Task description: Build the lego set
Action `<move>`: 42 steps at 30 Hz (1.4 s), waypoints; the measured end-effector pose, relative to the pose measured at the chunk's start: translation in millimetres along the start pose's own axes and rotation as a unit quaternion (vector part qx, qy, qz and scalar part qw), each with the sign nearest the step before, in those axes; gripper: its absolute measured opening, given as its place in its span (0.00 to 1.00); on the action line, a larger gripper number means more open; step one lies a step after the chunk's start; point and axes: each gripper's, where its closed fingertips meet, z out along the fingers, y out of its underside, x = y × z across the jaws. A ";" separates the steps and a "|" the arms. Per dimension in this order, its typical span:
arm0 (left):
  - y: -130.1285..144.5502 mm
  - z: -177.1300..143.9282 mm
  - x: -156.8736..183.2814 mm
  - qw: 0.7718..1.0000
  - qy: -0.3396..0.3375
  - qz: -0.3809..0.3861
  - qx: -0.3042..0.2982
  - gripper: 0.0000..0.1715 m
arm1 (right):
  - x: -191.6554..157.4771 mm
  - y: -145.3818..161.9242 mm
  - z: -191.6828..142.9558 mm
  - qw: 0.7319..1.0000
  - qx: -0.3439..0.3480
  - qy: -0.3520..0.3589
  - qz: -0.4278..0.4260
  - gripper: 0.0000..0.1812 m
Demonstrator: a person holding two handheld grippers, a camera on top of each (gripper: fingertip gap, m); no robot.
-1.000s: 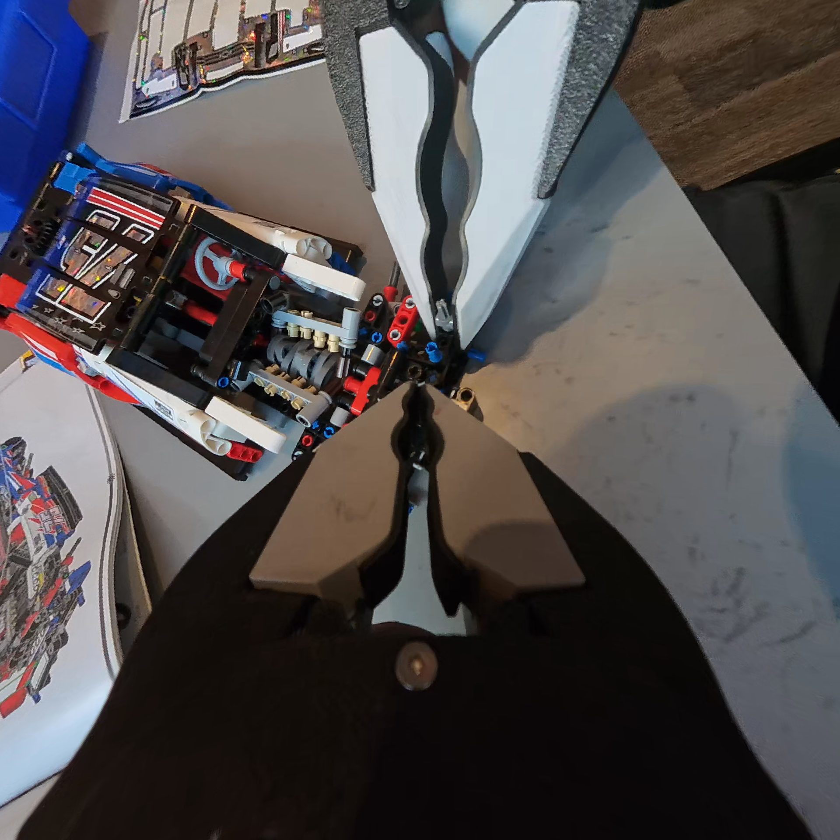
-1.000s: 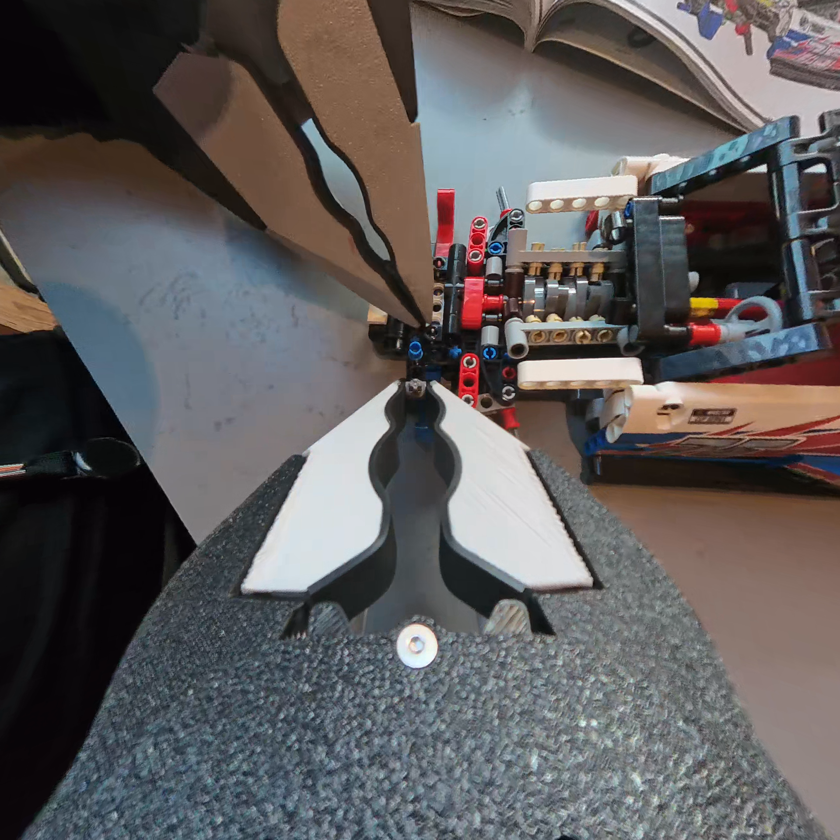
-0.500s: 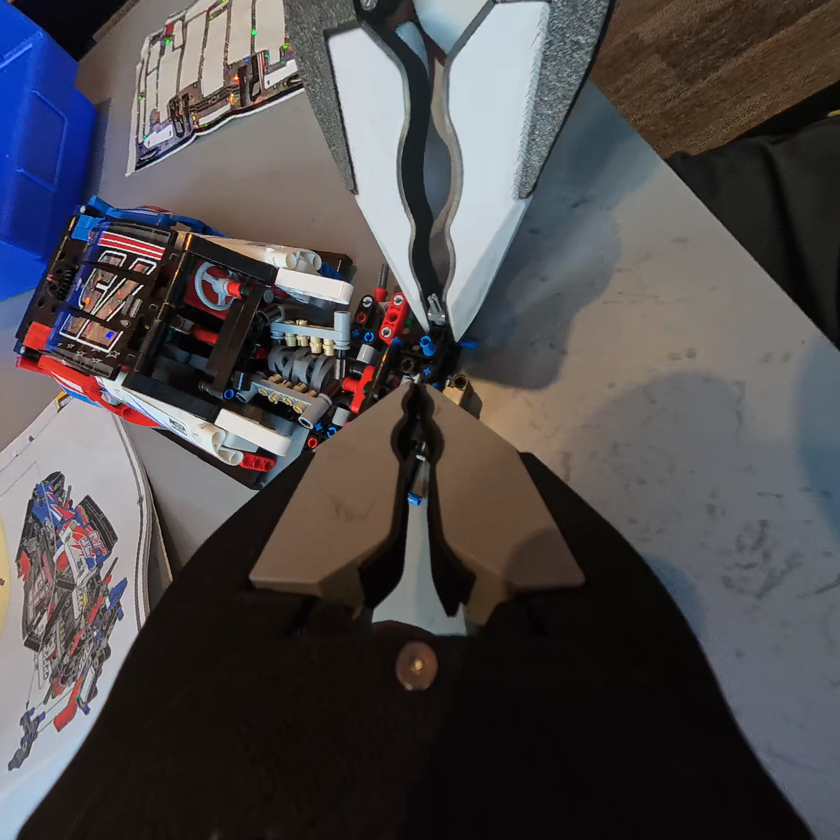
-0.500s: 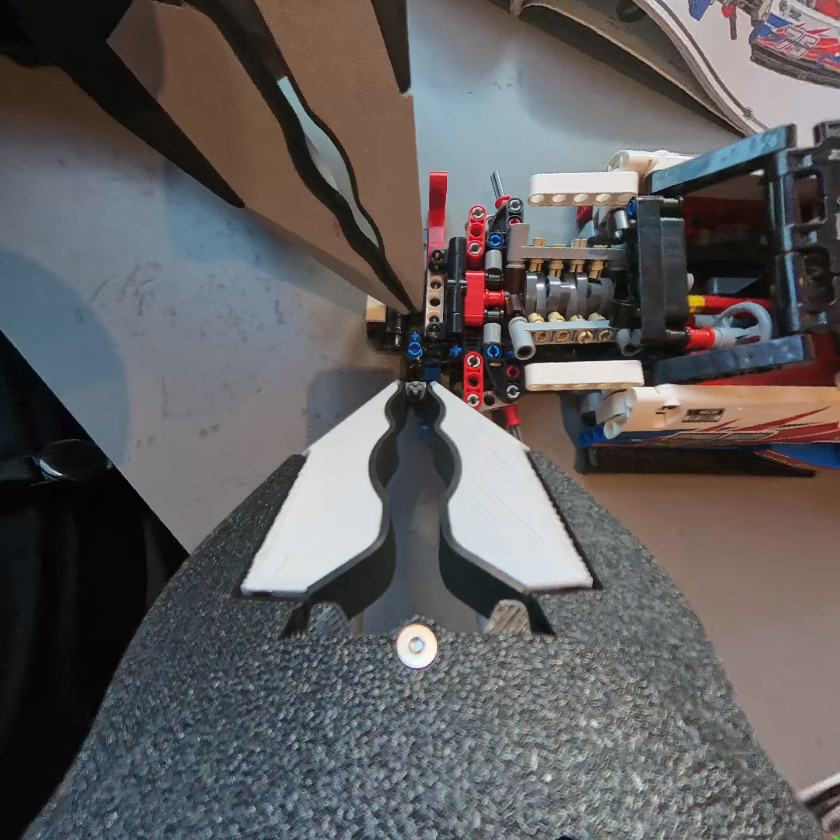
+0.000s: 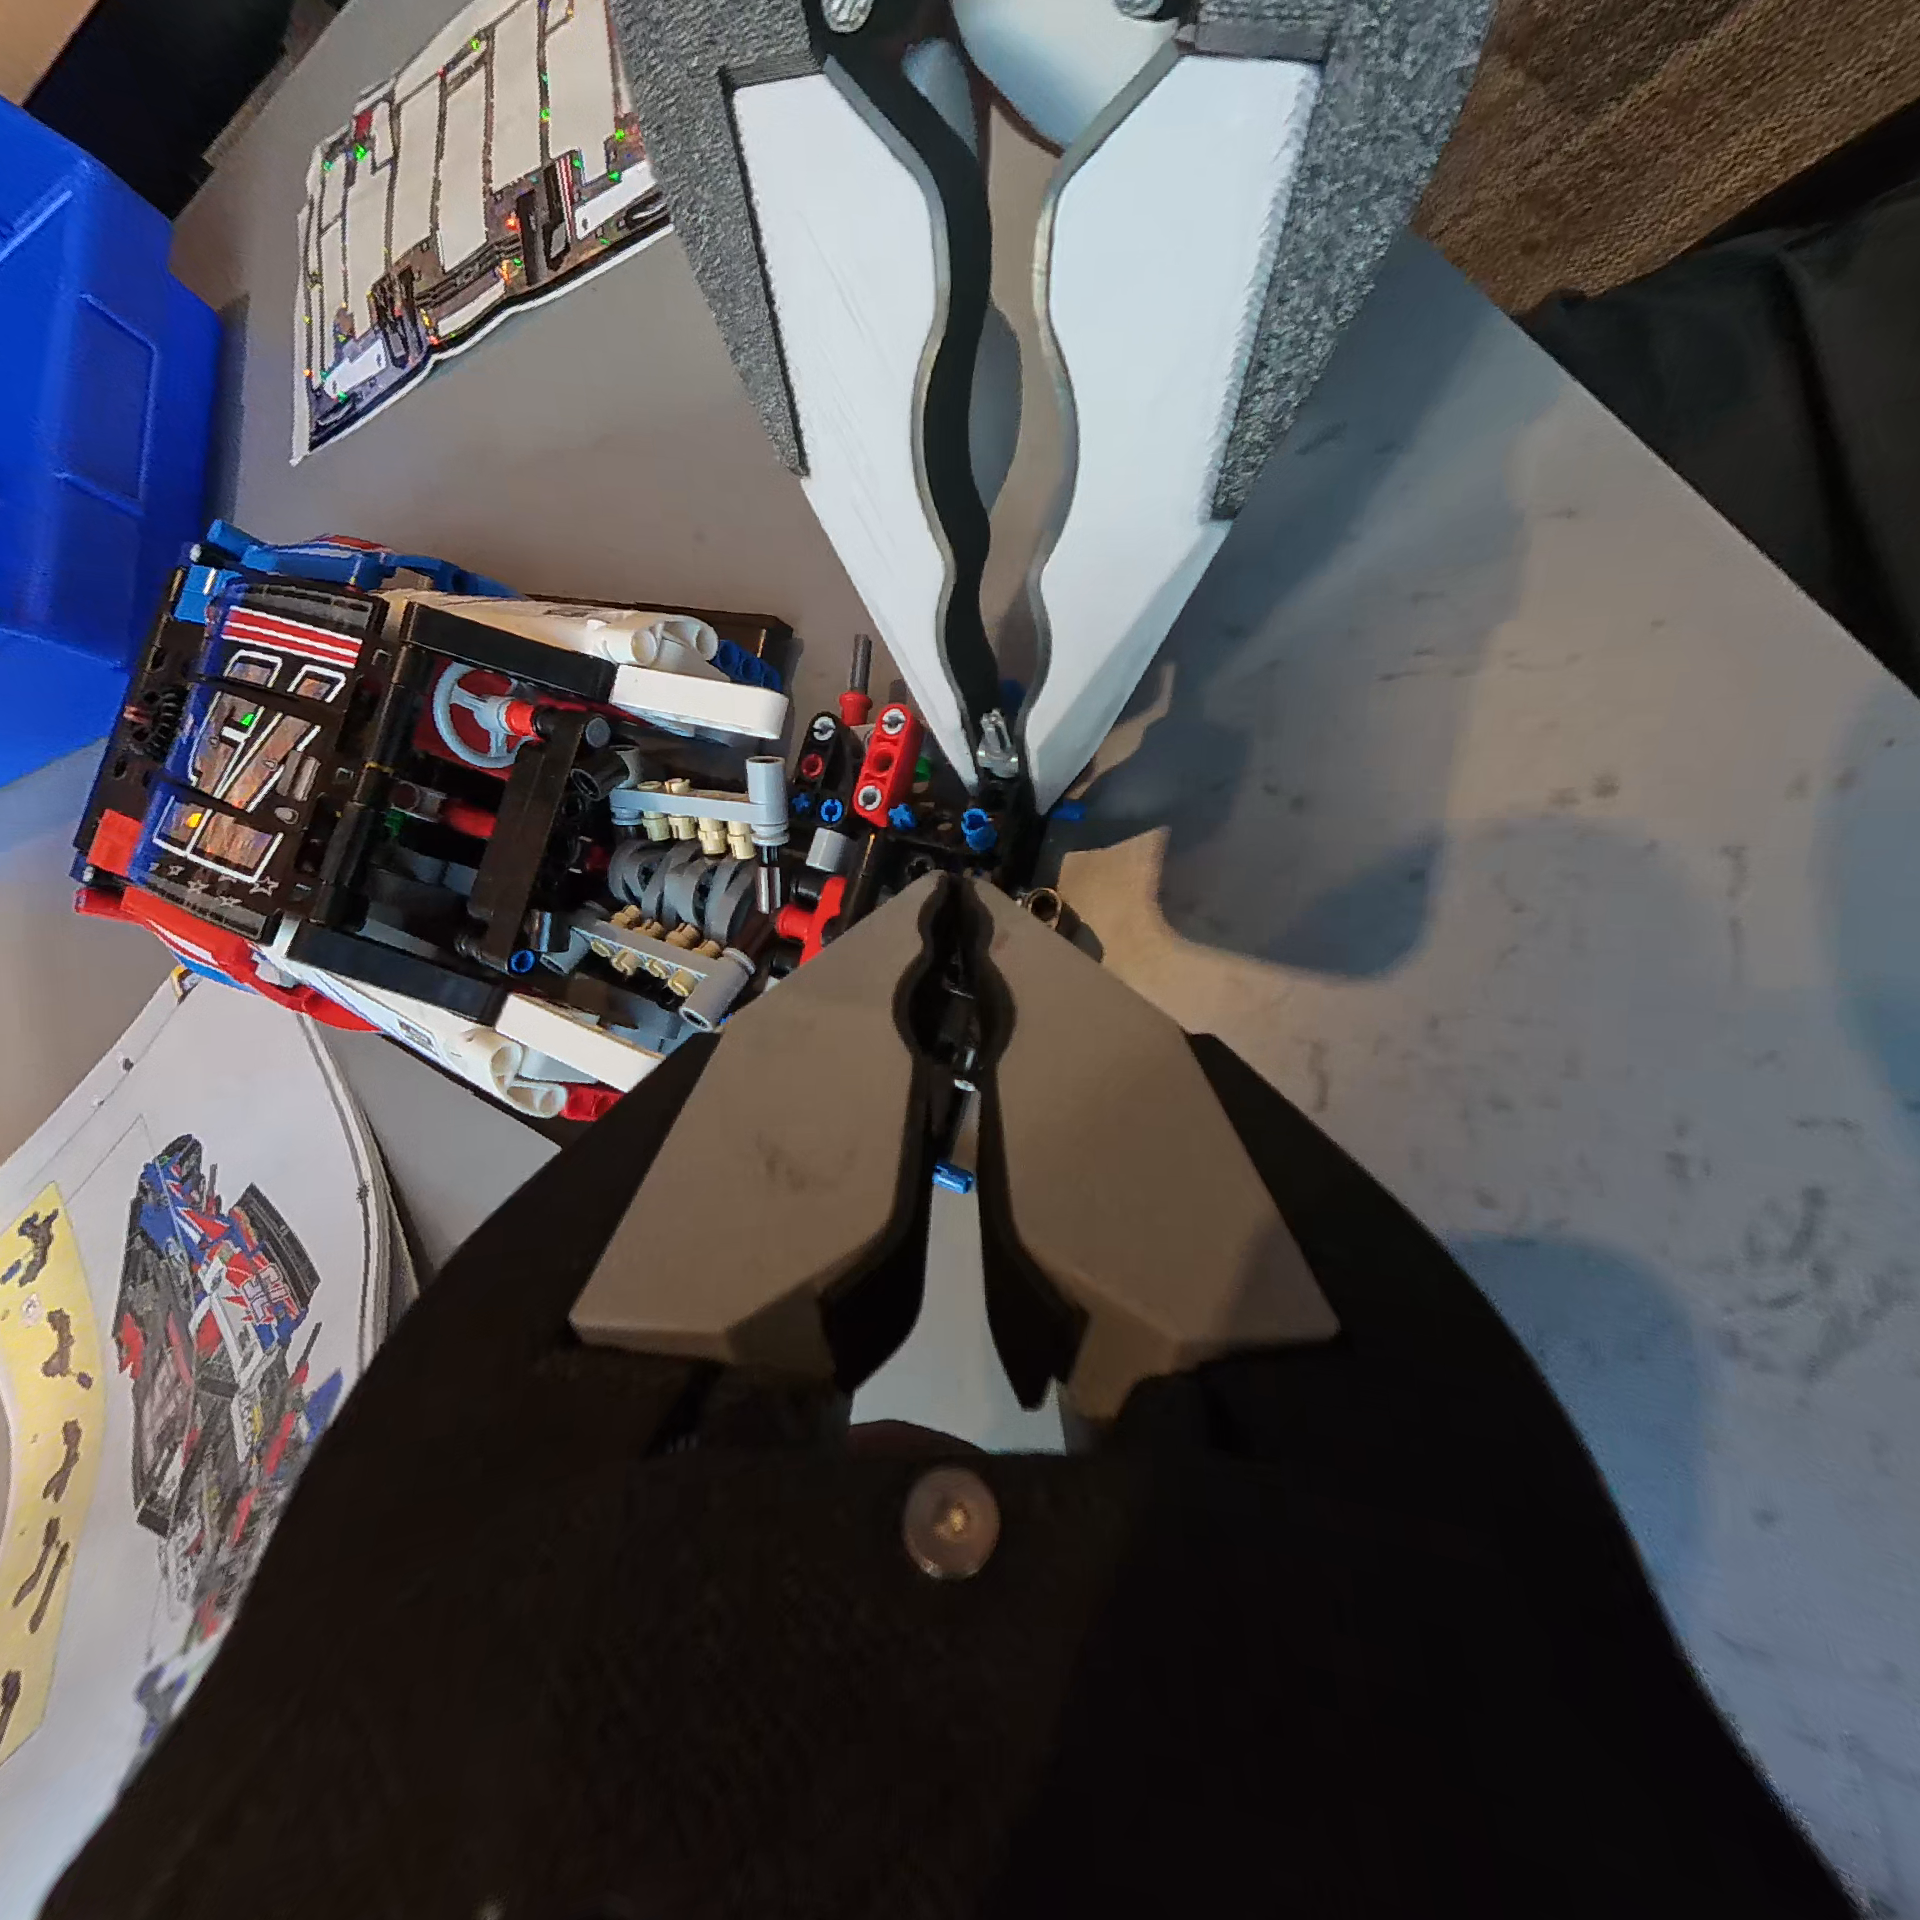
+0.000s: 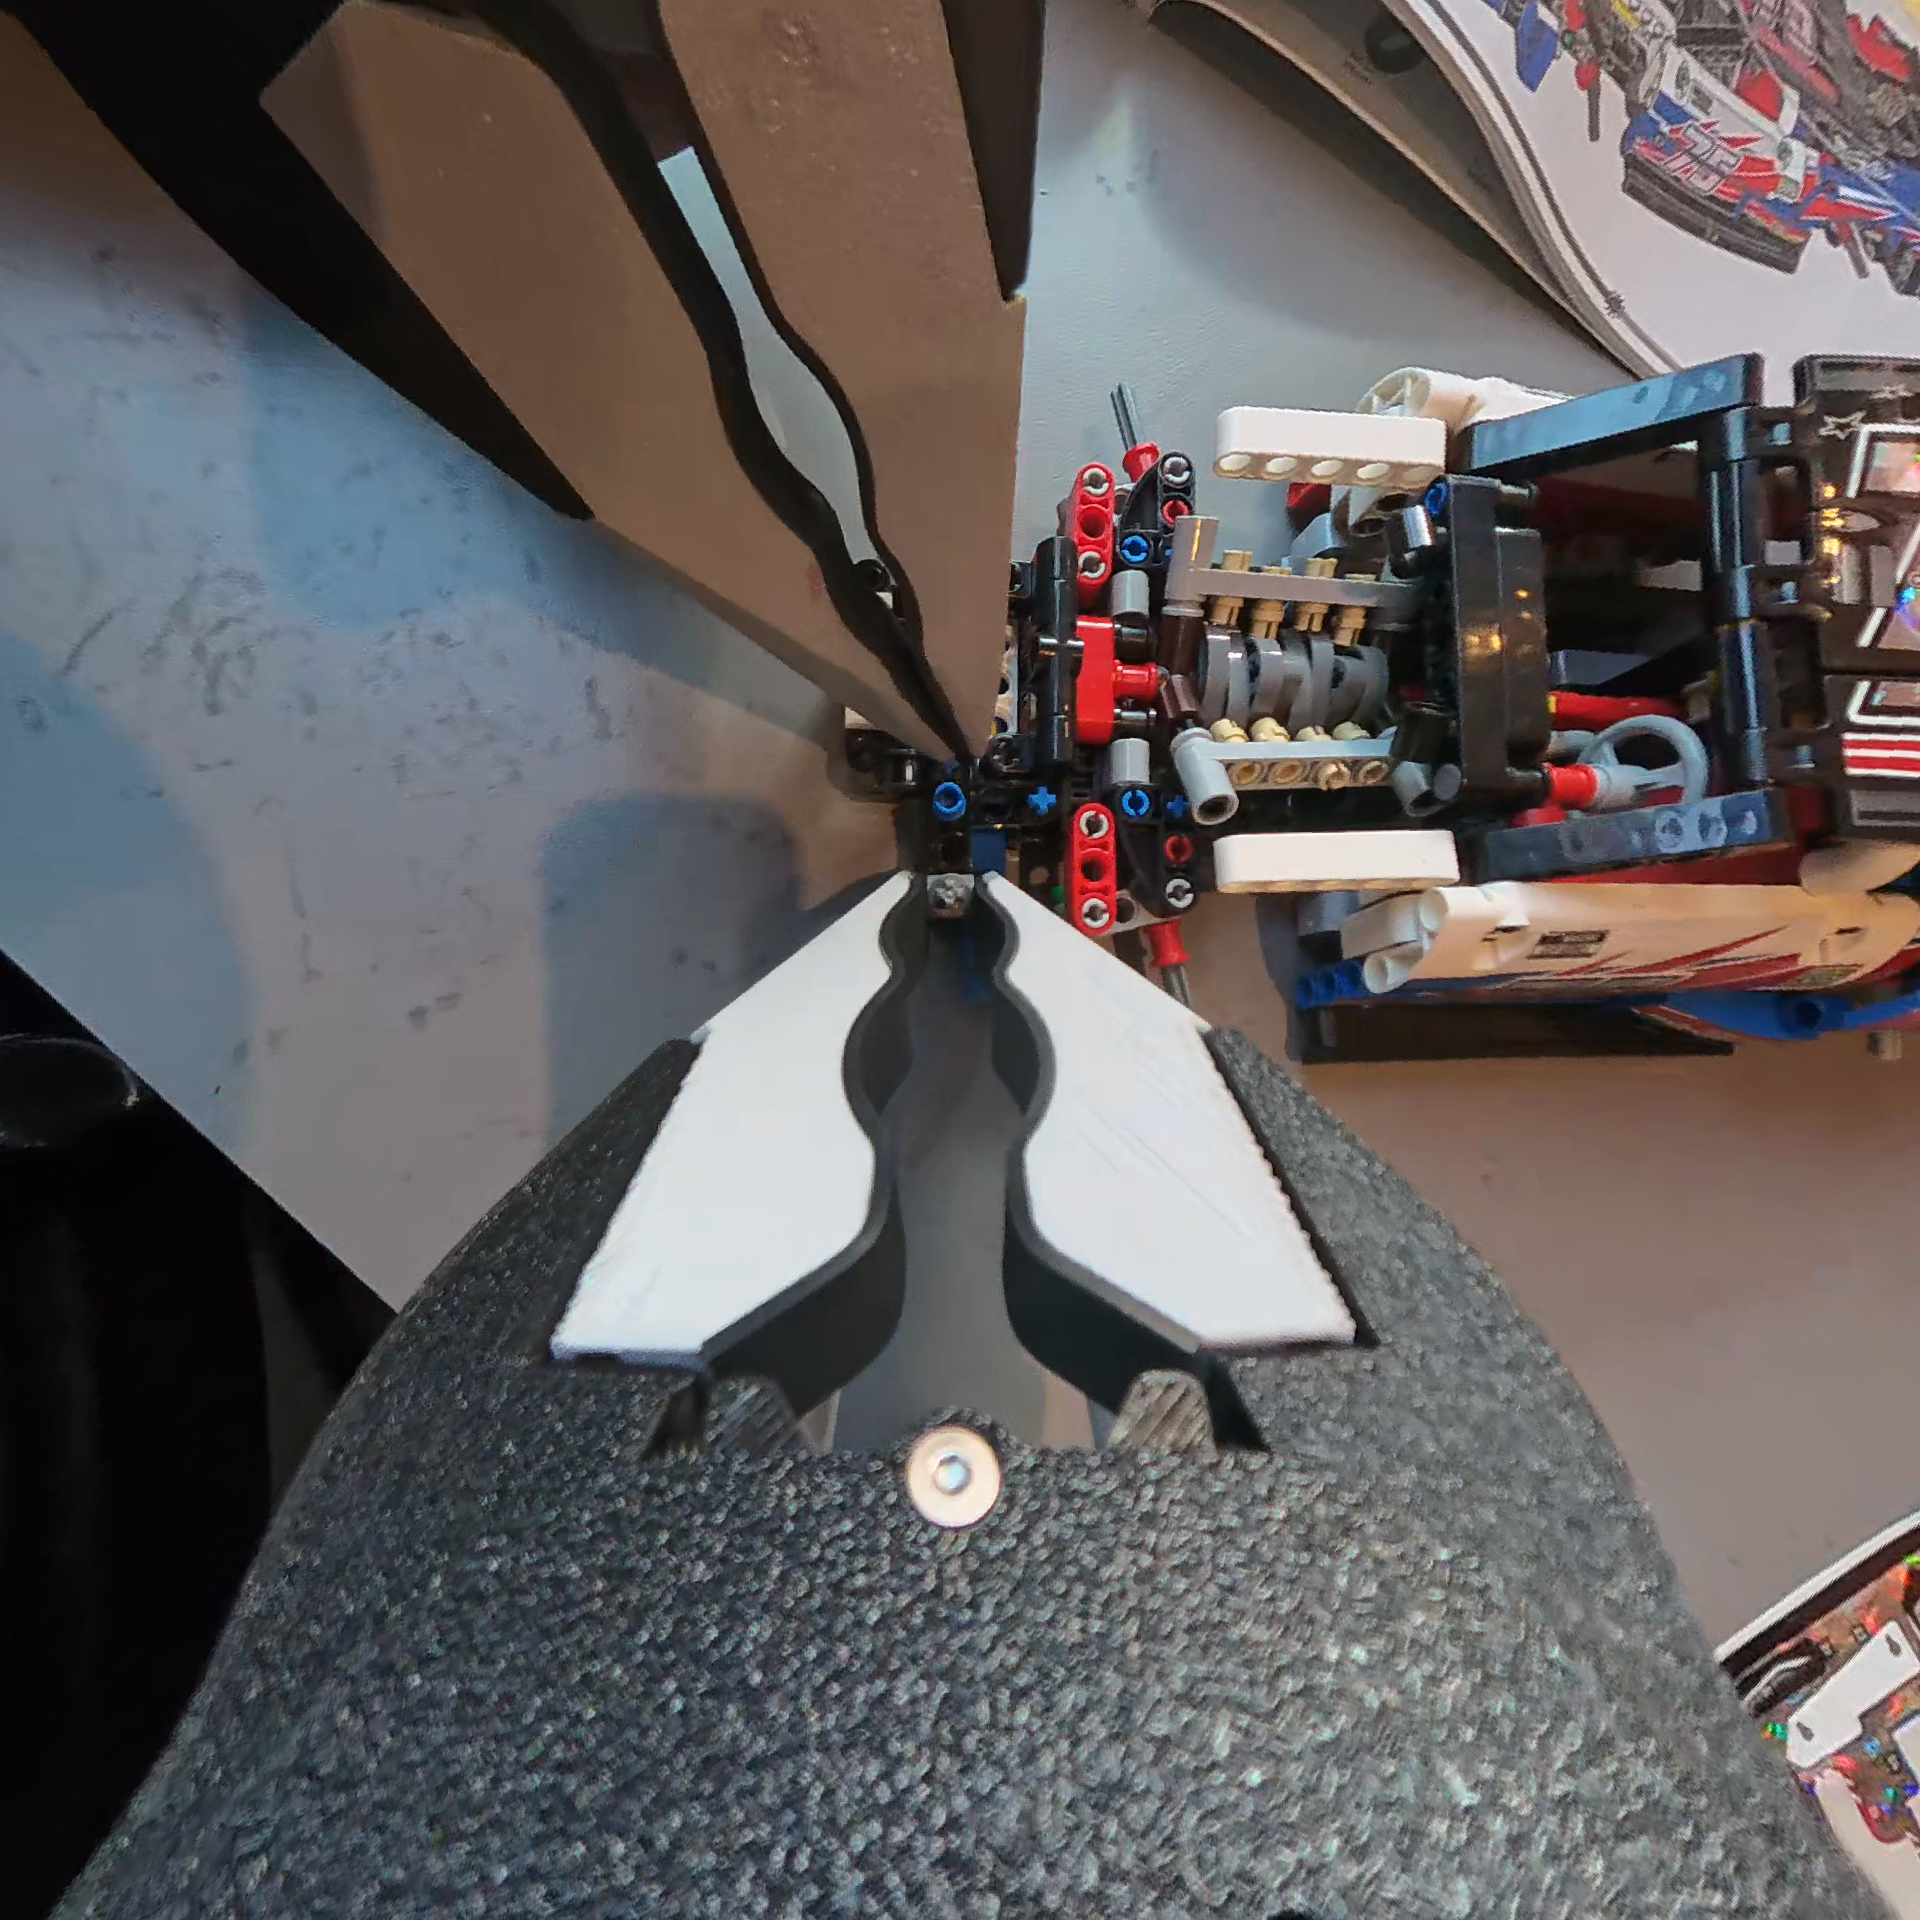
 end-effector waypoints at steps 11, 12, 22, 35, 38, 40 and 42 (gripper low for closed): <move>3.0 0.1 2.2 1.000 0.015 -0.005 -0.016 0.00 | -0.8 -1.1 1.8 0.999 -0.044 0.010 -0.018 0.04; 3.2 0.1 1.8 1.000 0.017 -0.014 -0.010 0.00 | -0.3 -1.2 2.1 0.999 -0.048 0.008 -0.017 0.04; 4.4 0.8 -0.7 0.998 0.017 -0.061 0.013 0.00 | -0.6 1.9 3.6 0.995 -0.093 -0.036 0.001 0.04; 5.5 0.1 -2.2 0.997 0.013 -0.074 0.014 0.00 | 6.2 -19.1 -17.1 0.997 0.045 -0.049 0.026 0.02; 5.5 0.1 -2.6 0.997 0.012 -0.074 0.012 0.00 | 8.3 -20.1 -12.1 0.999 0.036 -0.029 -0.004 0.00; 5.5 0.2 -2.8 0.997 0.010 -0.073 0.009 0.00 | 10.6 -21.8 -12.6 0.999 0.030 -0.014 -0.016 0.00; 5.6 0.3 -3.3 0.997 0.010 -0.075 0.006 0.00 | 6.9 -30.0 -17.7 0.998 0.053 -0.013 -0.034 0.03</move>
